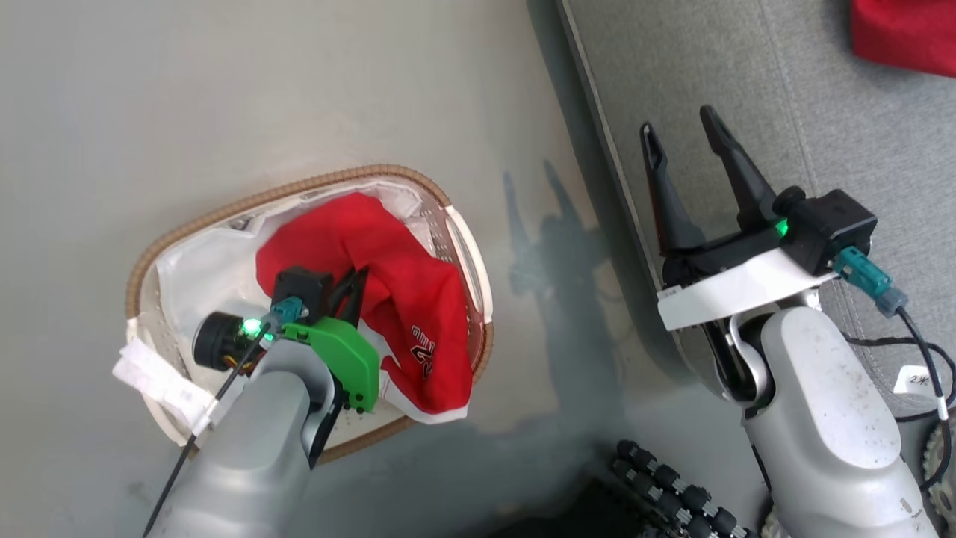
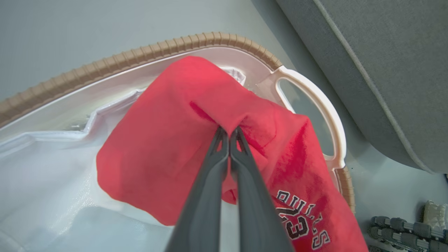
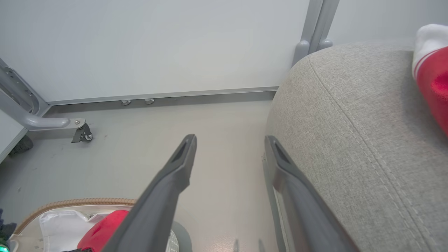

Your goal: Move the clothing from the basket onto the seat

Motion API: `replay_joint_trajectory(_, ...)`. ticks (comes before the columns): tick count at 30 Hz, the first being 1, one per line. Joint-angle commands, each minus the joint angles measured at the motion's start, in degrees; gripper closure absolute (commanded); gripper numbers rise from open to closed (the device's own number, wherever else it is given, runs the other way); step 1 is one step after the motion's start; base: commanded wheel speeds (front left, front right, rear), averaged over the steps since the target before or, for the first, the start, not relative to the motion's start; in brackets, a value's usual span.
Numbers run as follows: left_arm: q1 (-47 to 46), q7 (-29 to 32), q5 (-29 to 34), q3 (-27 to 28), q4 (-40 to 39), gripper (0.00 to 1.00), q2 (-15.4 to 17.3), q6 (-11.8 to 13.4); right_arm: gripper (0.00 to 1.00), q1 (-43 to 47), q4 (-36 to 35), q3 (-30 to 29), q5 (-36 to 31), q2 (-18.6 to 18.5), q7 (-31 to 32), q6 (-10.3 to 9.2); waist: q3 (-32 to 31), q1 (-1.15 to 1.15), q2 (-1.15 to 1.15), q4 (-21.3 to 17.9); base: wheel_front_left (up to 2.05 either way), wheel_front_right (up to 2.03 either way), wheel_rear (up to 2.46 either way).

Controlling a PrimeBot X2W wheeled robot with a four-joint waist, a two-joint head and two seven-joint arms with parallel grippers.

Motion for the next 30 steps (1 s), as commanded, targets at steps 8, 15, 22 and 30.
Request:
replay_joint_trajectory(8,6.3,-0.1,-0.5,2.4,-4.3,1.00,-0.8,-0.2,0.00,3.6,2.6,-0.3,-1.2,-0.2,-0.1,-0.04,-10.7,0.00,0.00,4.1,0.00,0.00,0.00)
replay_joint_trajectory(15,10.9,-0.1,0.6,4.3,-9.2,1.00,-1.1,-0.2,0.00,6.2,4.2,-0.5,-1.9,-0.2,-0.1,-0.04,-16.3,0.00,0.00,6.3,0.00,0.00,0.00)
replay_joint_trajectory(22,15.5,-0.1,1.9,7.8,-15.4,1.00,-1.1,-0.2,0.00,9.2,5.4,-0.9,-2.8,-0.2,-0.1,-0.04,-21.8,0.00,0.00,8.6,0.00,0.00,0.00)
replay_joint_trajectory(30,20.5,-0.1,4.0,12.1,-22.3,1.00,-1.0,-0.2,0.00,12.9,6.8,-1.0,-3.2,-0.2,-0.1,-0.04,-27.8,0.00,0.00,11.2,0.00,0.00,0.00)
